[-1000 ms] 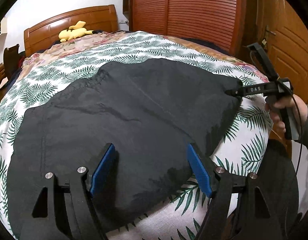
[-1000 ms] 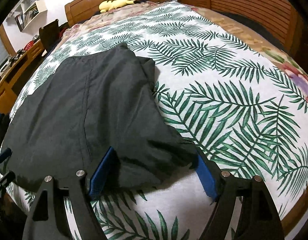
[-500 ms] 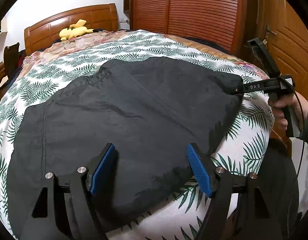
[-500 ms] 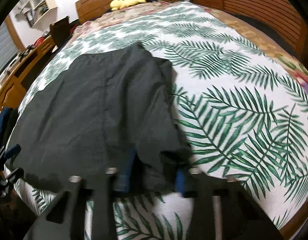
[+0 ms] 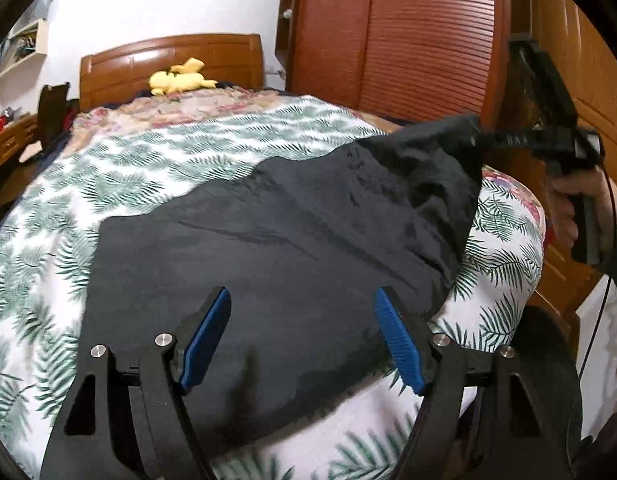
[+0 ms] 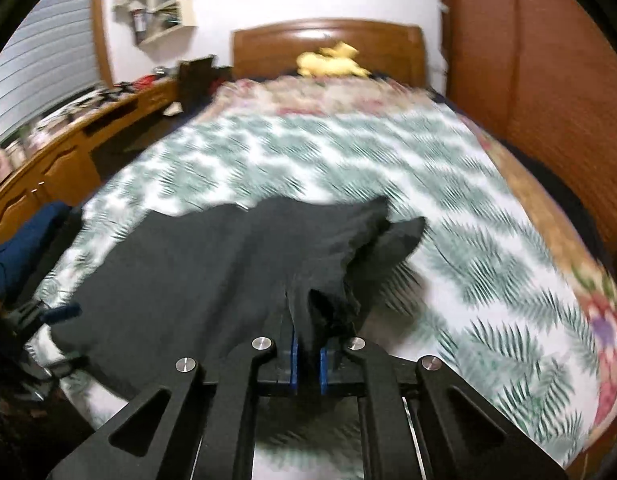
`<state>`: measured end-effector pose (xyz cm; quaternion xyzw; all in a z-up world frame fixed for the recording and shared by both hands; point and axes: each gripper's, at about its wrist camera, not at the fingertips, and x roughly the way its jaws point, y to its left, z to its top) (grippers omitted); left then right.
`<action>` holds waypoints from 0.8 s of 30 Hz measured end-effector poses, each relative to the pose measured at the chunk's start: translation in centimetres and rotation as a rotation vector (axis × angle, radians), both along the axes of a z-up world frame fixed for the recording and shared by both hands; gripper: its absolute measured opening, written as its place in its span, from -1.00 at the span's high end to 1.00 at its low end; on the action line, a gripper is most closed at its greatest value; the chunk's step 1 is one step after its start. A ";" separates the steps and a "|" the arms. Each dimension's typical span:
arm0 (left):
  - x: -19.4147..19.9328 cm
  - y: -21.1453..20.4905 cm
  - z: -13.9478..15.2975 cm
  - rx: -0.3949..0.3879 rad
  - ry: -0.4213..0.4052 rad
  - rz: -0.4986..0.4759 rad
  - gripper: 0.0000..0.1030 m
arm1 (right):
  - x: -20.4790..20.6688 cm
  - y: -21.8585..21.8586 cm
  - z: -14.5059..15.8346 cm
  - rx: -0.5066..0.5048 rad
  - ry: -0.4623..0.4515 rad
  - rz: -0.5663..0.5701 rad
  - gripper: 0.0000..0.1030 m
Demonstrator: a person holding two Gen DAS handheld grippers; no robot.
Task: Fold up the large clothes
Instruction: 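Grasp the black jacket's side edge with the right tool and fold it over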
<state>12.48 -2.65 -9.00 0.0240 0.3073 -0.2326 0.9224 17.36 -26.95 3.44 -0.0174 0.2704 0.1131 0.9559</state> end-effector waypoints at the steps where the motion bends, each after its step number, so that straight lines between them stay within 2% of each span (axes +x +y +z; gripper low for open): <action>1: -0.3 0.8 0.1 -0.004 -0.005 0.008 -0.46 | -0.1 1.4 0.7 -0.007 -0.017 0.030 0.88; 6: -1.7 4.5 0.4 0.000 -0.029 0.079 -0.46 | -0.3 9.3 3.0 -0.042 -0.076 0.192 0.88; 11: -3.0 8.5 -0.2 -0.048 -0.017 0.145 -0.46 | -0.3 16.7 2.8 -0.027 -0.089 0.361 0.88; 15: -3.8 10.2 -1.0 -0.042 -0.009 0.186 -0.46 | 0.7 20.9 0.1 -0.001 0.000 0.492 0.88; 19: -4.0 11.3 -1.5 -0.037 0.004 0.213 -0.46 | 1.7 22.9 -3.3 -0.063 0.101 0.539 0.86; 22: -4.2 11.4 -1.5 -0.040 -0.003 0.216 -0.46 | 1.4 23.5 -4.1 -0.138 0.087 0.557 0.67; 24: -4.3 11.3 -1.4 -0.042 -0.008 0.214 -0.46 | 1.4 23.2 -3.7 -0.148 0.083 0.555 0.40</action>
